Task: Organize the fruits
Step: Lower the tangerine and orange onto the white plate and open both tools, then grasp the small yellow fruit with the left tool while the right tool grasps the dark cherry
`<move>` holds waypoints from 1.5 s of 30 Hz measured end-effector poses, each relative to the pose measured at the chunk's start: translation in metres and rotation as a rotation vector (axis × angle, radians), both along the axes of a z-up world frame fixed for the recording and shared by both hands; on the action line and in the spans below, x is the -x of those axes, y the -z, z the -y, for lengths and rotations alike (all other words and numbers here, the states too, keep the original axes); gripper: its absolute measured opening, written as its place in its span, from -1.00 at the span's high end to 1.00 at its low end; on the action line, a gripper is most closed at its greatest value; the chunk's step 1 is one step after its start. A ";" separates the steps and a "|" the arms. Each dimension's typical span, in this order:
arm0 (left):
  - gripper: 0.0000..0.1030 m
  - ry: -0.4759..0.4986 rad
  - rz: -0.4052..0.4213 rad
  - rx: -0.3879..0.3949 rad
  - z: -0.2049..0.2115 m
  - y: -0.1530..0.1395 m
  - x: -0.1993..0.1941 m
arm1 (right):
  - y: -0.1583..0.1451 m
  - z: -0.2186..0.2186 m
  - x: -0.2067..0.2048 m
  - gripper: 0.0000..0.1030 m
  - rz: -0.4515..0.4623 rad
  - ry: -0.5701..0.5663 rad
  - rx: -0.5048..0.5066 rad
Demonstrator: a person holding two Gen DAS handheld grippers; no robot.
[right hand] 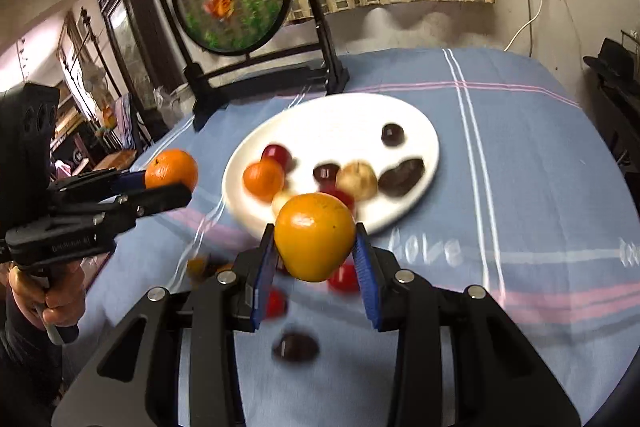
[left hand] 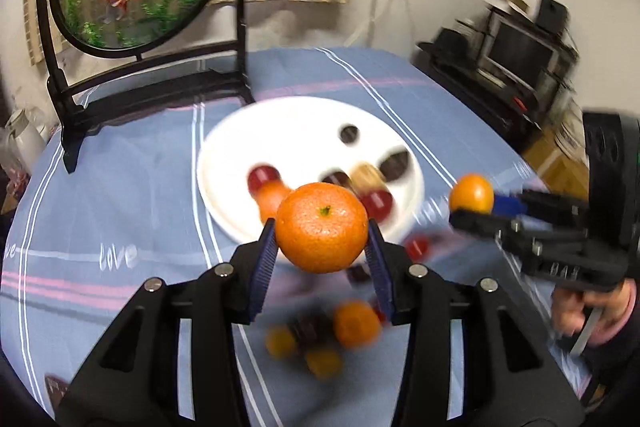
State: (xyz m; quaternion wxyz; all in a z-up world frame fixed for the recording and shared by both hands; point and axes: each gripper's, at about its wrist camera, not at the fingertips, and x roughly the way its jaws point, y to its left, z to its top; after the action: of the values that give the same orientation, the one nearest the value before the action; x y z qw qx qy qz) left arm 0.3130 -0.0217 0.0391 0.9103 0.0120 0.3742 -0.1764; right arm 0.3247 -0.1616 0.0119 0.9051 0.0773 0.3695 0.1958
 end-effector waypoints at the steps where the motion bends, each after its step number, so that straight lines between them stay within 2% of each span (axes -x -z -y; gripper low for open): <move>1: 0.14 -0.015 -0.013 0.005 0.000 0.001 -0.018 | 0.002 -0.003 -0.013 0.27 0.001 0.007 0.006; 7: 0.14 -0.088 -0.080 -0.017 0.005 0.023 -0.085 | 0.010 -0.013 -0.062 0.26 -0.005 0.042 0.008; 11: 0.09 -0.123 -0.129 -0.029 0.006 0.039 -0.105 | 0.017 -0.023 -0.081 0.26 -0.010 0.028 0.035; 12: -0.02 -0.134 -0.146 -0.032 0.006 0.041 -0.108 | 0.018 -0.025 -0.082 0.22 -0.010 0.024 0.049; 13: -0.36 -0.141 -0.144 -0.031 0.004 0.040 -0.106 | 0.017 -0.026 -0.080 0.17 -0.003 0.028 0.067; 14: -0.51 -0.152 -0.123 -0.032 0.002 0.036 -0.102 | 0.015 -0.026 -0.077 0.16 0.002 0.026 0.074; 16: -0.59 -0.162 -0.067 -0.049 -0.004 0.023 -0.086 | 0.006 -0.021 -0.063 0.15 0.023 0.017 0.059; 18: -0.71 -0.170 -0.046 -0.057 -0.011 0.014 -0.069 | -0.002 -0.017 -0.042 0.14 0.041 -0.006 0.052; 22: -0.77 -0.184 -0.023 -0.045 -0.027 0.007 -0.021 | -0.007 -0.018 0.003 0.14 0.057 -0.066 0.068; 27: -0.87 -0.186 0.011 -0.037 -0.037 0.020 0.035 | 0.005 -0.030 0.048 0.14 0.056 -0.126 0.142; 31: -0.87 -0.177 0.015 -0.088 -0.038 0.043 0.064 | 0.022 -0.036 0.059 0.14 0.023 -0.134 0.190; 34: -0.87 -0.170 -0.009 -0.079 -0.040 0.055 0.073 | 0.034 -0.037 0.061 0.14 -0.014 -0.150 0.207; 45: -0.87 -0.122 0.006 -0.090 -0.037 0.058 0.087 | 0.052 -0.037 0.066 0.14 -0.082 -0.178 0.240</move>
State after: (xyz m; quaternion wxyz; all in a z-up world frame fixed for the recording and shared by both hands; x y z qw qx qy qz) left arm 0.2262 0.0156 -0.0194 0.9190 0.0306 0.3793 -0.1034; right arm 0.2588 -0.1242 -0.0397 0.8710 -0.0567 0.4324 0.2263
